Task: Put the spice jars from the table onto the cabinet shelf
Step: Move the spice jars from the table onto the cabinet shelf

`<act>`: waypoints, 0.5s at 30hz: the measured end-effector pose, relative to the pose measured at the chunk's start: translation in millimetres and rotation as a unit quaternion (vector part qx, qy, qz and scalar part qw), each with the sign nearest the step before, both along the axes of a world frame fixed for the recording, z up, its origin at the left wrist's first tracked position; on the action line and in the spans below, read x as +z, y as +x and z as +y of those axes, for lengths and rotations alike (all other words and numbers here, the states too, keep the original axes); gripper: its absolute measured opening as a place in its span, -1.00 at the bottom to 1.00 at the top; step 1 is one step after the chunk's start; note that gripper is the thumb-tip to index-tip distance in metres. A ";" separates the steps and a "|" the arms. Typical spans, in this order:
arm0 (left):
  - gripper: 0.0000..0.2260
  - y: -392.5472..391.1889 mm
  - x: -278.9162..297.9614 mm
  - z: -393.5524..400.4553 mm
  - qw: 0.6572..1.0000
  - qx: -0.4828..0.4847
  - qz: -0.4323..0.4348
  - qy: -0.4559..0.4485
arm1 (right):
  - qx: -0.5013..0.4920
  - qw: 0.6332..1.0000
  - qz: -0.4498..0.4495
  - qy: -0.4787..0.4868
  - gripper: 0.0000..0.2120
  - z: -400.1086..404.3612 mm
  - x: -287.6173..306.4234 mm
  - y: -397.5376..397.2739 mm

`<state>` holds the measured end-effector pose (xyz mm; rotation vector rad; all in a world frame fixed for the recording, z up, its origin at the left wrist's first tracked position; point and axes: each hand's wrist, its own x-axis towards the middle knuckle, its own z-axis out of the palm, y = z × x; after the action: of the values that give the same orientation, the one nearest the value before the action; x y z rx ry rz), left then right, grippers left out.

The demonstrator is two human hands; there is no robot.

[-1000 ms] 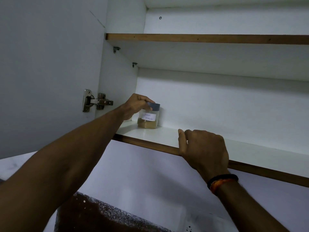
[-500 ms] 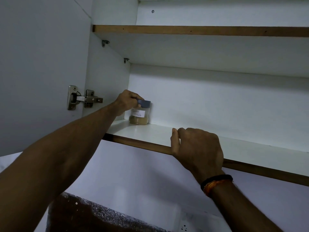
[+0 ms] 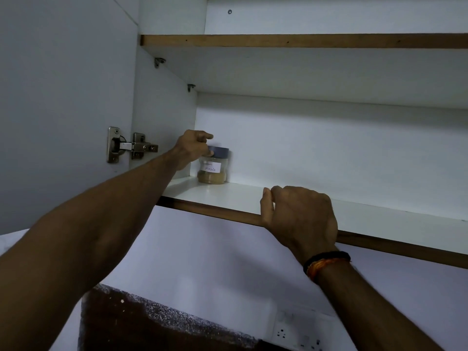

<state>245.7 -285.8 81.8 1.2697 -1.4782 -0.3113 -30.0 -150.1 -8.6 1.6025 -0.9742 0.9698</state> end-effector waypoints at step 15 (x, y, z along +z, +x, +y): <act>-0.63 -33.3 -31.2 115.7 0.968 -0.039 -0.247 0.034 | -0.050 0.977 -0.044 0.201 -0.41 7.6 -0.7 2.3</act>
<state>212.4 -170.1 50.6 1.4107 -1.9562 -0.0987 -27.7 -142.5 -9.2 1.8307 -1.3654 0.8150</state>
